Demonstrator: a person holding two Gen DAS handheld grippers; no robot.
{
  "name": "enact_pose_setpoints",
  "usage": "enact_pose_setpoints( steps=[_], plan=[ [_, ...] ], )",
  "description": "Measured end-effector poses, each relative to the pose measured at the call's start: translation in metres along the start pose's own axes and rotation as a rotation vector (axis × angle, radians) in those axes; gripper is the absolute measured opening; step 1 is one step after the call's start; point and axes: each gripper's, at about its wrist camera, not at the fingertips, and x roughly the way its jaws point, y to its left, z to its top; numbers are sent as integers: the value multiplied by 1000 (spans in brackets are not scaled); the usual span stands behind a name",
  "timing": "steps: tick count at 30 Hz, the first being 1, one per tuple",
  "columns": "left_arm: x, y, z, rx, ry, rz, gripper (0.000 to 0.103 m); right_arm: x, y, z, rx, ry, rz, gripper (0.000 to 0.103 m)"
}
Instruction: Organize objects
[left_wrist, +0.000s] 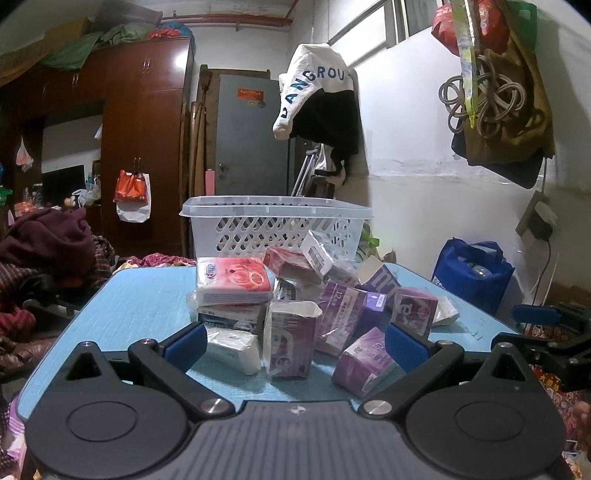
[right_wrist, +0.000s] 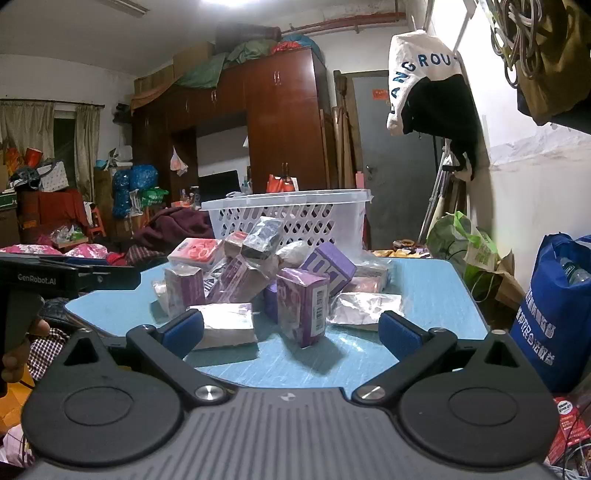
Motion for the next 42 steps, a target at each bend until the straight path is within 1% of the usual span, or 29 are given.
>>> enact_pose_setpoints(
  steps=[16,42],
  plan=[
    [0,0,-1,0,4,-1,103,-2,-1,1,0,-13,-3,103],
    [3,0,-1,3,11,-1,103,-2,-2,0,3,-12,-3,103]
  ],
)
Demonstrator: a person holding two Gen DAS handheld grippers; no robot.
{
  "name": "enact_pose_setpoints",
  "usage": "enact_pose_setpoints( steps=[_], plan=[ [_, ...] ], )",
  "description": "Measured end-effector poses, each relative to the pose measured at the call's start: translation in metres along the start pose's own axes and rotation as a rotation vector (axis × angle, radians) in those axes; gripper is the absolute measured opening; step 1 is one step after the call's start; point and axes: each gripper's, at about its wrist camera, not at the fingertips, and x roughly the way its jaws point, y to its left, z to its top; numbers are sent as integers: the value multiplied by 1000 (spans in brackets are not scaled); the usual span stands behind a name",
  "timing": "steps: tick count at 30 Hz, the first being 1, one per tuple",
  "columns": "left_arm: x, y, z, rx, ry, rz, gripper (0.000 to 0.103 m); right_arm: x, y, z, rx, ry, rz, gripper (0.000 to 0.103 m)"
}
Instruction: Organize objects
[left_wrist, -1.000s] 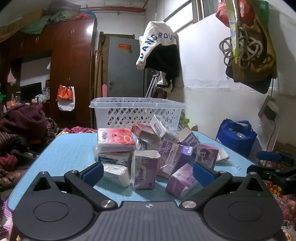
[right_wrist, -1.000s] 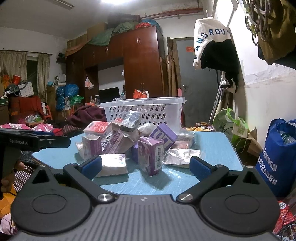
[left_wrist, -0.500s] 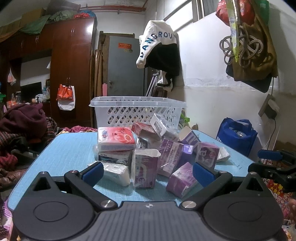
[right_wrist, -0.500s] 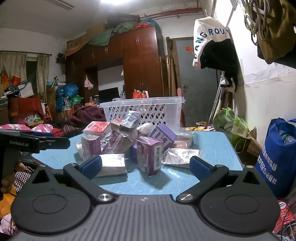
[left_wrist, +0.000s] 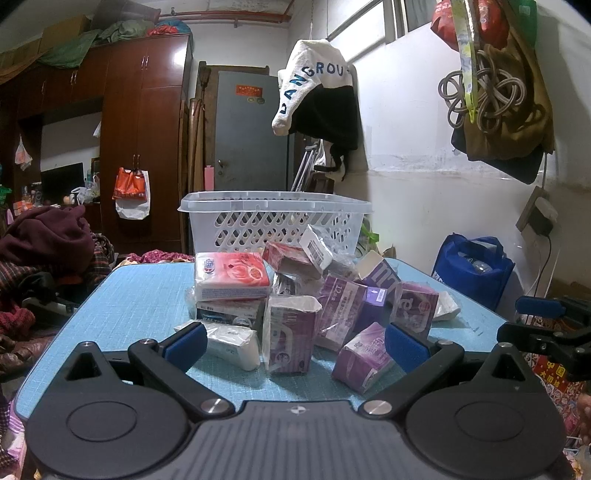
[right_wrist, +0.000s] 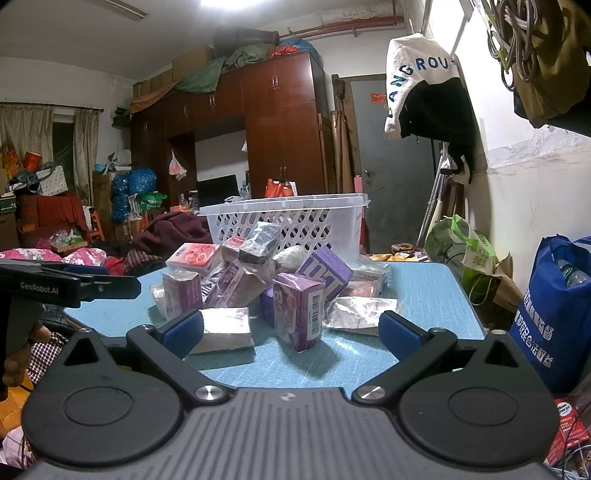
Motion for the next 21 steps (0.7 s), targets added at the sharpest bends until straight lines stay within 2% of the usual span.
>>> enact_pose_setpoints(
  steps=[21],
  plan=[
    [1,0,-1,0,1,1,103,-1,-3,2,5,-6,-2,103]
  ],
)
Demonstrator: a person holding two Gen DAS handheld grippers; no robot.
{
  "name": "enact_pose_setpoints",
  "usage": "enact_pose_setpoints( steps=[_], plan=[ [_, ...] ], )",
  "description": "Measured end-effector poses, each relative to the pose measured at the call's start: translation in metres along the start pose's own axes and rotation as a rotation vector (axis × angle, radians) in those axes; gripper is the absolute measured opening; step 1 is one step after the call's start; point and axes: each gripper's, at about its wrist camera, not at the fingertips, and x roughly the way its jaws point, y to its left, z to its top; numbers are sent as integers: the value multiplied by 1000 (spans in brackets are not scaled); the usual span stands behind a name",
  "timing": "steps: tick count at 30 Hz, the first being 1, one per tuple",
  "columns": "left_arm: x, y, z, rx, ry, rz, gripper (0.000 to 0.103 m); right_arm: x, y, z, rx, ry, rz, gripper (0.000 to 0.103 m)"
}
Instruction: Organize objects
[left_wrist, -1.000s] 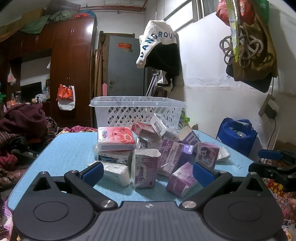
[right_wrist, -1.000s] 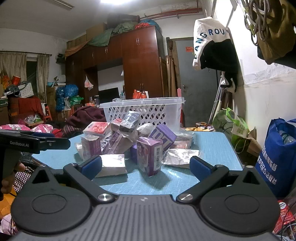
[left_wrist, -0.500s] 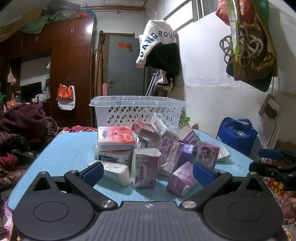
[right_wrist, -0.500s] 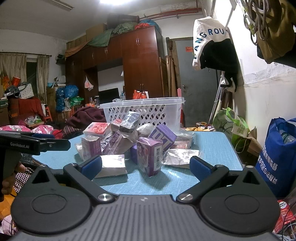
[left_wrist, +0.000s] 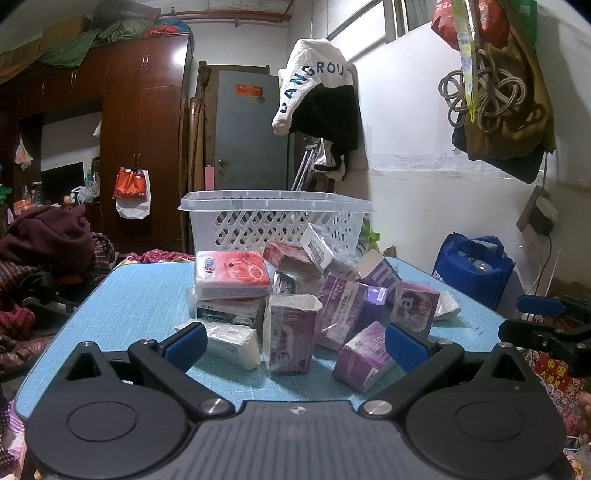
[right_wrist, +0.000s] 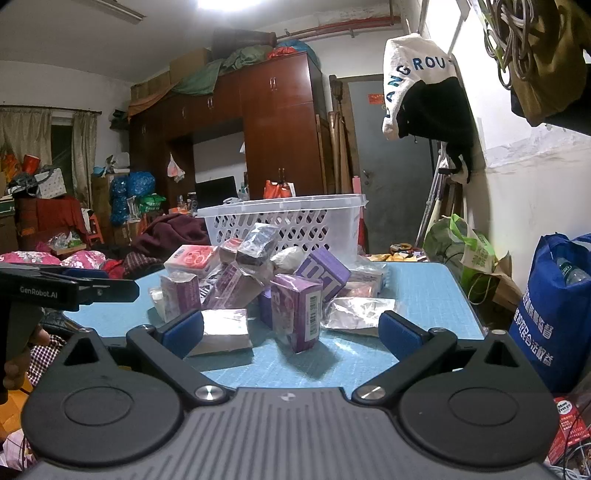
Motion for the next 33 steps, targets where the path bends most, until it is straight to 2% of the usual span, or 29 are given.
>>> enact_pose_setpoints(
  steps=[10,18,23,26,30,33],
  plan=[
    [2,2,-3,1,7,0,103,0,0,0,2,-2,-1,103],
    [9,8,-9,-1,10,18,103,2,-2,-8,31,-40,-3,103],
    [25,-17,-20,75,31,-73,102,15,-5,-14,6,-44,-31,103],
    [41,-31,-29,112,60,-116,94,26,-8,-14,-5,-48,1,102],
    [62,-35,-35,100,72,-114,91,50,-10,-8,-11,-22,11,88],
    [71,-36,-36,99,58,-114,90,69,-11,-6,2,8,27,83]
  ],
)
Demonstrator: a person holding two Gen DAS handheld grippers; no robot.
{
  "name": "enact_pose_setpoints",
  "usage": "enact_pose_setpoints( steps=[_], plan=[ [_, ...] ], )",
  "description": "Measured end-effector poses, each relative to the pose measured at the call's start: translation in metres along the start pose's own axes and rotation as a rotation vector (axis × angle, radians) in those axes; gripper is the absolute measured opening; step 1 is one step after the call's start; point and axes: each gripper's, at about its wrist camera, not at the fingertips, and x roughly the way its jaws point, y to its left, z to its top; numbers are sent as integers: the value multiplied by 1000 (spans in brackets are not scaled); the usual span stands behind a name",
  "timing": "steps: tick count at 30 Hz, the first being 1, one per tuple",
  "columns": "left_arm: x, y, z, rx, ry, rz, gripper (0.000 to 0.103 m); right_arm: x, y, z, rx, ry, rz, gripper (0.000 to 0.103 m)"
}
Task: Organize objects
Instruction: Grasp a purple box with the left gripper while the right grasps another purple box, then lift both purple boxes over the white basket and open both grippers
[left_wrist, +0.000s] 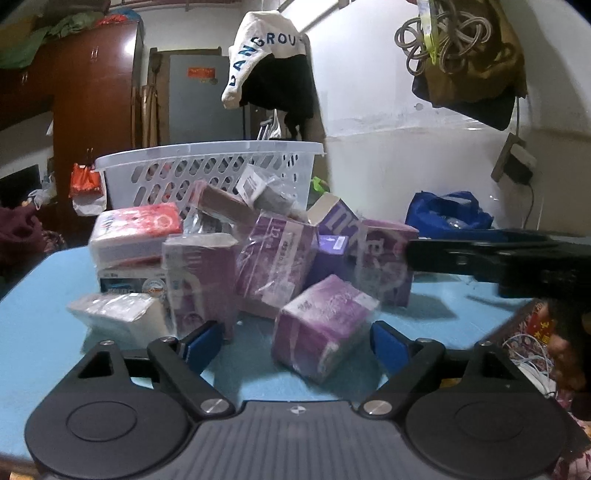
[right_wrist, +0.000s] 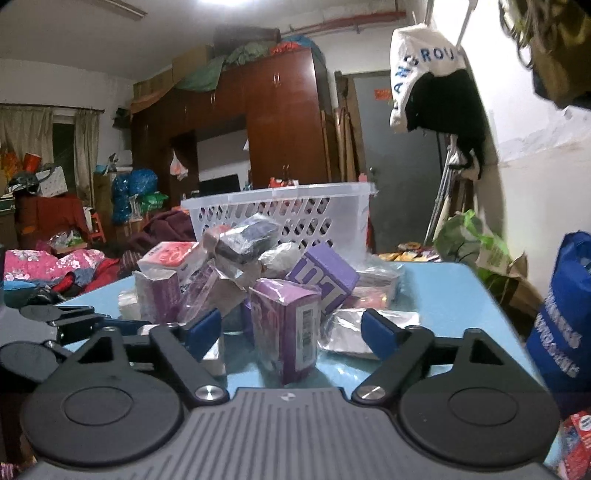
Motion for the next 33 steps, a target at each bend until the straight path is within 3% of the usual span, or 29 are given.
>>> enact_pose_setpoints(
  steps=[2,4,5,6,15,20,24,27,30,33],
  plan=[
    [5,-4,-2,33,-5,-8,86,10,0,-1,5,28,12,82],
    [5,-4,-4,47,-25,-25,72,16,2,-3,1,57,33,71],
    [4,-2,-5,42,-31,-38,66,18,3,-5,-3,70,42,56],
    [2,0,-7,34,-37,-55,54,17,5,-7,0,76,46,51],
    [-24,10,-11,35,-116,-83,47,-19,10,-3,30,15,51,51],
    [-35,29,5,-44,-162,-112,47,-20,2,17,66,-4,53,51],
    [-42,49,36,-75,-222,-106,47,-7,3,57,22,-51,24,51],
    [-32,73,79,-103,-254,-60,47,23,9,97,-23,-67,22,51],
    [1,101,127,-155,-231,-27,47,71,18,134,-98,-59,-42,51],
    [42,121,165,-184,-171,10,46,120,18,152,-126,5,-78,51]
  ],
)
